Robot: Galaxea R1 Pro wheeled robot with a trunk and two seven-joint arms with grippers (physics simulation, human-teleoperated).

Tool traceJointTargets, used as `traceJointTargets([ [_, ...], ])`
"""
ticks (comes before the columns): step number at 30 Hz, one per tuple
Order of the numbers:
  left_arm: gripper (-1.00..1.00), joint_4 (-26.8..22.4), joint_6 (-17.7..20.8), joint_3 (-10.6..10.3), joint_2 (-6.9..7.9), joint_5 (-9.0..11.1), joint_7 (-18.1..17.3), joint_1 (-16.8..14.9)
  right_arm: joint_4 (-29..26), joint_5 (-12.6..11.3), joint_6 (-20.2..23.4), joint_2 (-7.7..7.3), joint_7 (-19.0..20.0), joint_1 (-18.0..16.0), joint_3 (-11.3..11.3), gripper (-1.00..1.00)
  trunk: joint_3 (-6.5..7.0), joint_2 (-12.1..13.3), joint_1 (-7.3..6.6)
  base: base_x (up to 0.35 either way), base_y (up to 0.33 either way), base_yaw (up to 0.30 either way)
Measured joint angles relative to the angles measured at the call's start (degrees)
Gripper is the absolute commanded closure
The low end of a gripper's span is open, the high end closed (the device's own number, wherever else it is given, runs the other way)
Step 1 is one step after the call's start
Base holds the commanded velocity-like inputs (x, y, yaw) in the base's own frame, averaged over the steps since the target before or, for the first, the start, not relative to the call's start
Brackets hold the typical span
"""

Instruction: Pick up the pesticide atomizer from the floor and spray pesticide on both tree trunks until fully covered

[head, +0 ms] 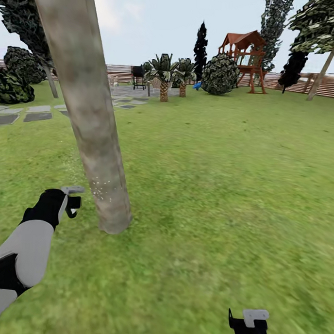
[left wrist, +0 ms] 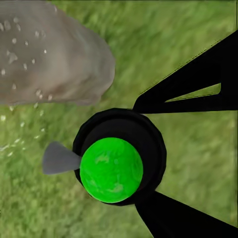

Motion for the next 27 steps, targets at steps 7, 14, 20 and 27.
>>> traceJointTargets([
  [7, 1.0, -0.1, 0.7, -4.9, 0.16, -0.2, -1.3, 0.6, 0.0, 0.0, 0.0, -0.03, 0.0, 0.0, 0.0, -1.0, 0.0, 0.0, 0.0, 0.02, -0.01, 0.017],
  [14, 1.0, -0.1, 0.7, -5.0, 0.12, -0.2, -1.5, 0.6, -0.1, 0.0, 0.0, -0.08, 0.0, 0.0, 0.0, -1.0, 0.0, 0.0, -0.03, 0.221, -0.148, 0.0],
  [20, 1.0, -0.1, 0.7, -5.1, 0.1, -0.2, -1.5, 0.7, -0.1, 0.0, 0.0, -0.02, 0.0, 0.0, 0.0, -1.0, 0.0, 0.0, 0.0, 0.076, -0.246, 0.0],
  [27, 1.0, -0.1, 0.7, -5.0, 0.11, -0.2, -1.5, 0.7, -0.1, 0.0, 0.0, -0.05, 0.0, 0.0, 0.0, -1.0, 0.0, 0.0, 0.0, 0.011, -0.274, 0.0],
])
